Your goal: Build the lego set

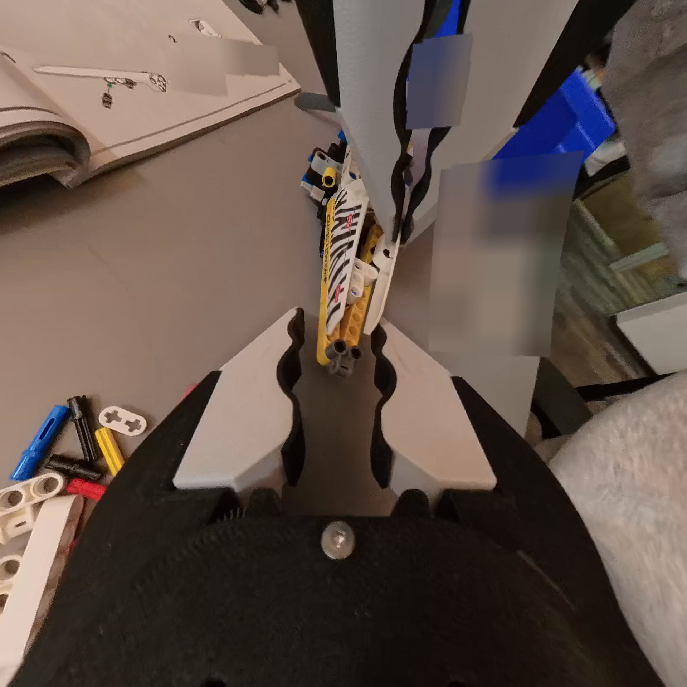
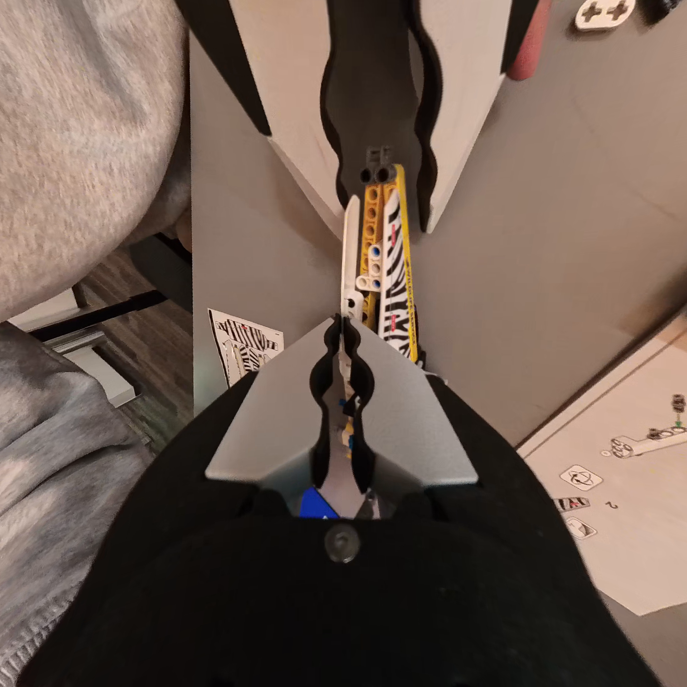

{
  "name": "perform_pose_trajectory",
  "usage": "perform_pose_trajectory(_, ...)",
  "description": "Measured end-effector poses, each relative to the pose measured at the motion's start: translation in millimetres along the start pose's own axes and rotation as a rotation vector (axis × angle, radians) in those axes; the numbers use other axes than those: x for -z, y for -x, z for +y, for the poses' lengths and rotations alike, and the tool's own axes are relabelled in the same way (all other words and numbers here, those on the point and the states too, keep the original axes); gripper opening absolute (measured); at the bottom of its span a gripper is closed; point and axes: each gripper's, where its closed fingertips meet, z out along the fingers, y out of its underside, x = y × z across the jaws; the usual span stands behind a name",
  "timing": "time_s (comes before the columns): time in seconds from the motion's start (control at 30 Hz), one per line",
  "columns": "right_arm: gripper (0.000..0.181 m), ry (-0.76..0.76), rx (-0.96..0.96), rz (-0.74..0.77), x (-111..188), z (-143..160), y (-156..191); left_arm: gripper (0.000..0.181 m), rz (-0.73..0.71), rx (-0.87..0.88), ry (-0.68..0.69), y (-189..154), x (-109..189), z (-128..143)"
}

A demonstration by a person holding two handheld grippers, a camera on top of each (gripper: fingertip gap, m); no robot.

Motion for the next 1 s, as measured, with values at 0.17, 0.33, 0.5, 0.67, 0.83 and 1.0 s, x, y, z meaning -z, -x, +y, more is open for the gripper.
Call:
perform_pose_trajectory(0.17,0.0,0.005,-0.003,0.002,-2,-2,0,0.029,-0.032,-0.025,0.037,1,-4,4)
perform_pose_trajectory(0.33,0.0,0.005,-0.002,0.029,-3,-4,-1,0.023,-0.062,-0.052,0.063,2,-6,8)
perform_pose_trajectory(0.5,0.0,-0.017,-0.028,0.041,-1,-4,-6,0.024,-0.12,-0.064,0.094,8,-6,13)
perform_pose_trajectory(0.67,0.001,-0.077,-0.033,0.068,2,-4,-12,0.022,-0.132,-0.06,0.09,11,-6,11)
perform_pose_trajectory(0.83,0.0,-0.14,-0.033,0.044,4,-5,-13,0.023,-0.141,-0.011,0.064,19,-4,6)
perform_pose_trajectory(1.0,0.0,-0.071,0.015,0.129,3,-5,-15,0.023,-0.142,-0.015,0.066,20,-4,5)
